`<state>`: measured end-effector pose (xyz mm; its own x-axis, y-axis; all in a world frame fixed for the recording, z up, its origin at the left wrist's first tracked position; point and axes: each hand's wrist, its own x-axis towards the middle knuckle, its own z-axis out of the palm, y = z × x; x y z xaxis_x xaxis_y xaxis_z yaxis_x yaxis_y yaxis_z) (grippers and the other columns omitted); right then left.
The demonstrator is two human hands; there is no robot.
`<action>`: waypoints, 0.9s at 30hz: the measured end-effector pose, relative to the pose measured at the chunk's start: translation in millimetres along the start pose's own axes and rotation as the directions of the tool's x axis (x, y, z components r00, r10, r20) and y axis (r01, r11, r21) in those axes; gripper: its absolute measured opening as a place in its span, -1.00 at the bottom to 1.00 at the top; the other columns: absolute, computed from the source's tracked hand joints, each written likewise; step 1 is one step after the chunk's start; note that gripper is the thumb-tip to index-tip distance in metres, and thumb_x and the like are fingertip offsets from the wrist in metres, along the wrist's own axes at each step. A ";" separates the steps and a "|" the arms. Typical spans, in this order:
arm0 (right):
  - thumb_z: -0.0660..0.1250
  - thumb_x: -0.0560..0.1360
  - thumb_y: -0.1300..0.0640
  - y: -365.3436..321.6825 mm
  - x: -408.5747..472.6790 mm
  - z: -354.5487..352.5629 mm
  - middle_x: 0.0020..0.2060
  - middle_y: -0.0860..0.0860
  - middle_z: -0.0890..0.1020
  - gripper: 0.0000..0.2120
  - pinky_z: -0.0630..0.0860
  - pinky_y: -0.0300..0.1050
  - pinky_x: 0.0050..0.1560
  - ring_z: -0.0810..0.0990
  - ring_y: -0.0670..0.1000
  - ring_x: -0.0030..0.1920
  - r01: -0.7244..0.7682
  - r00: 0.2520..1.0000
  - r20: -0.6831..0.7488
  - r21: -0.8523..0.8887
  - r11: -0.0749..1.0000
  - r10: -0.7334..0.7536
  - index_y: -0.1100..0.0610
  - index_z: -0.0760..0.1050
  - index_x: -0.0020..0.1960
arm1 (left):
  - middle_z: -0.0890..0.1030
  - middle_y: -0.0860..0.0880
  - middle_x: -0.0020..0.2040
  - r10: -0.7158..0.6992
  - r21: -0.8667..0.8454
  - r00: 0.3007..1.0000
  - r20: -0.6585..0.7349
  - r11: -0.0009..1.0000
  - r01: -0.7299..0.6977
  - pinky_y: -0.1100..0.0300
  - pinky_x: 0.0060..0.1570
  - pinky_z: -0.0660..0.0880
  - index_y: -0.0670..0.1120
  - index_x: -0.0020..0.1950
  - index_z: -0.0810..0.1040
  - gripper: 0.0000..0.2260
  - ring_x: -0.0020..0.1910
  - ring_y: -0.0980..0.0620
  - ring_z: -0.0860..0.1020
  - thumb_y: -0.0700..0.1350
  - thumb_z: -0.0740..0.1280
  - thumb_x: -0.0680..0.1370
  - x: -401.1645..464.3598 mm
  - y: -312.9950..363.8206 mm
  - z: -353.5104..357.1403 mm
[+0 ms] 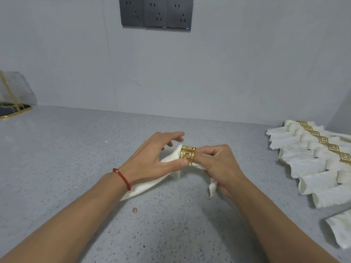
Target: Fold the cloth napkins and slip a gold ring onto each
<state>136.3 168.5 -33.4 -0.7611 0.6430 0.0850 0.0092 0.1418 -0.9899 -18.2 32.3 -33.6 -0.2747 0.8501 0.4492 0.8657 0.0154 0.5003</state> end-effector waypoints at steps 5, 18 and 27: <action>0.62 0.35 0.01 -5.9 -7.1 11.0 -0.16 -0.02 0.75 -0.88 0.62 0.21 0.05 0.73 0.06 -0.04 0.036 0.997 0.068 -0.051 0.998 -0.032 0.05 0.76 -0.20 | 0.68 0.09 0.12 -0.058 -0.314 0.989 0.137 0.944 0.099 -0.05 0.23 0.51 0.02 0.20 0.65 -0.73 0.15 0.06 0.61 0.06 0.42 0.54 0.0 2.5 -8.7; 0.53 0.48 0.03 -11.4 -9.5 -5.9 -0.08 -0.09 0.77 -0.92 0.61 -0.05 -0.23 0.71 -0.09 -0.18 0.094 0.994 -0.056 -0.042 0.995 -0.096 0.00 0.77 -0.06 | 0.68 -0.06 0.09 -0.194 -0.594 0.975 0.104 0.775 0.217 0.21 0.08 0.53 -0.11 0.18 0.64 -0.74 0.10 -0.02 0.64 -0.14 0.48 0.50 -3.7 -12.9 -21.3; 0.21 0.68 -0.09 1.8 -5.7 -2.9 0.08 -0.17 0.68 -0.66 0.59 -0.13 -0.02 0.65 -0.13 -0.04 0.426 0.897 0.189 -0.618 0.661 -0.401 -0.18 0.41 0.45 | 0.67 0.00 0.07 -0.189 -0.548 0.980 0.069 0.814 0.196 0.25 -0.01 0.55 -0.05 0.19 0.61 -0.61 0.01 0.06 0.65 -0.18 0.58 0.40 -0.5 -8.1 -12.9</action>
<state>142.6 167.2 -35.3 -0.8087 0.3774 0.4513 0.0826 0.8323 -0.5481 -30.5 25.0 -28.3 -0.4038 0.8663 0.2942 0.4214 -0.1093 0.9002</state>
